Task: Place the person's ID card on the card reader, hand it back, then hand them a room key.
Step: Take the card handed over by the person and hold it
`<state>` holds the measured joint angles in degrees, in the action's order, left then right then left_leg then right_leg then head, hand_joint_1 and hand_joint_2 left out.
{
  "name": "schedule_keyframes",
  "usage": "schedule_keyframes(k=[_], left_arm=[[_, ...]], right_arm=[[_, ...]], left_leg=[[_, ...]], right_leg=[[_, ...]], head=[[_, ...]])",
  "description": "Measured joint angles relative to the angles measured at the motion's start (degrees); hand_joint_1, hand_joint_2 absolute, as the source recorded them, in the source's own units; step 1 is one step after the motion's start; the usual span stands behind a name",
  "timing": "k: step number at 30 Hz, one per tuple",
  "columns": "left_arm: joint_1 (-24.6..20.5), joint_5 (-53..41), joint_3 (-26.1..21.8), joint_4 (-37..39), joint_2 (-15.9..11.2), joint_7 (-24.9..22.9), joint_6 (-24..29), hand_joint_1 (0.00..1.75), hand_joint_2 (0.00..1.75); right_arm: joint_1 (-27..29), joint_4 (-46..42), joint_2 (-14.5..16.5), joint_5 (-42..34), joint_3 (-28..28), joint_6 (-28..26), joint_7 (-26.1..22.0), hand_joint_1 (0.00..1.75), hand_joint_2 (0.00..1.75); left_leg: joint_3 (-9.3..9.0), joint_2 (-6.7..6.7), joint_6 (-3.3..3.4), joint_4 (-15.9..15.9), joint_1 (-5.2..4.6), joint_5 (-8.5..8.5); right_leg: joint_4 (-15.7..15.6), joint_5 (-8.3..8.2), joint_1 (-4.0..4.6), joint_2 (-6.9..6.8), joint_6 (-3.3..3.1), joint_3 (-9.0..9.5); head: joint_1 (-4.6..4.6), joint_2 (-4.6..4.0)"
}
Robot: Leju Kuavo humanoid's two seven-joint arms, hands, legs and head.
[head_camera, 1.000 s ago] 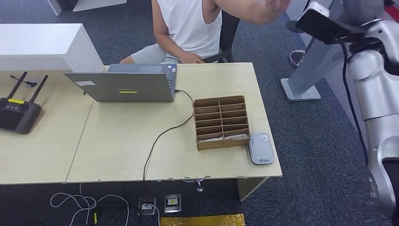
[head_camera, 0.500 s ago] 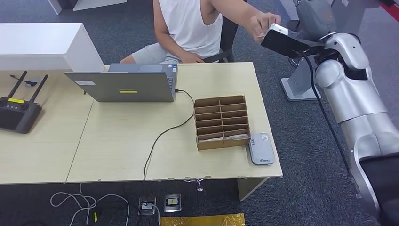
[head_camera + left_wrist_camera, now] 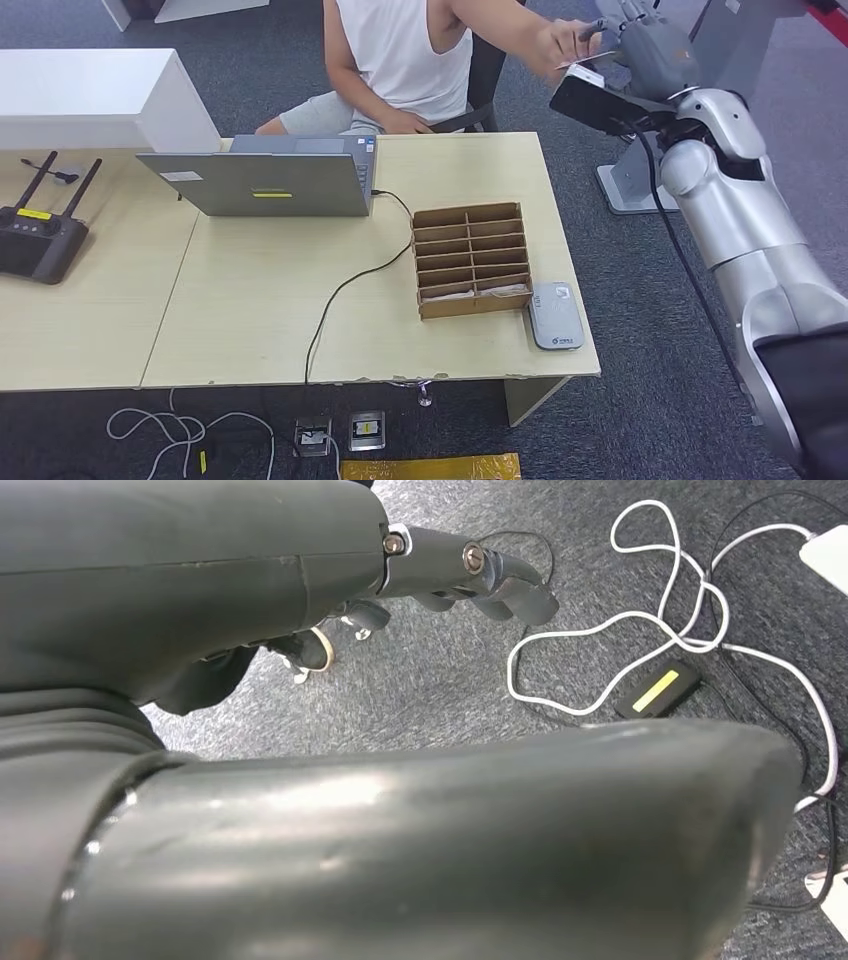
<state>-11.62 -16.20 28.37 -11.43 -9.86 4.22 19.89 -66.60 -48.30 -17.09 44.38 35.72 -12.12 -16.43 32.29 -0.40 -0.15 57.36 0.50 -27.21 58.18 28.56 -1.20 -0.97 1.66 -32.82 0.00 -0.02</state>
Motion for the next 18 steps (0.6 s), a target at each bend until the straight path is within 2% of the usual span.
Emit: schedule_keyframes(k=[8,18], left_arm=[[0.1,0.0,0.0,0.0,0.0,0.0,0.0,0.00,0.00],[0.3,0.0,0.0,0.0,0.0,0.0,0.1,0.00,0.00]], right_arm=[[0.3,0.1,0.1,-0.5,0.3,2.9,0.9,1.75,1.75],[1.2,0.1,0.4,-0.8,0.4,3.8,1.4,1.75,1.75]], left_leg=[[-0.01,0.01,0.00,0.0,0.00,0.00],[-0.01,0.01,0.00,0.0,0.00,0.00]], right_leg=[[0.0,0.00,0.00,0.01,0.00,0.00],[0.0,0.00,0.00,0.01,0.00,-0.01]], head=[[-0.01,0.00],[0.00,0.00]])
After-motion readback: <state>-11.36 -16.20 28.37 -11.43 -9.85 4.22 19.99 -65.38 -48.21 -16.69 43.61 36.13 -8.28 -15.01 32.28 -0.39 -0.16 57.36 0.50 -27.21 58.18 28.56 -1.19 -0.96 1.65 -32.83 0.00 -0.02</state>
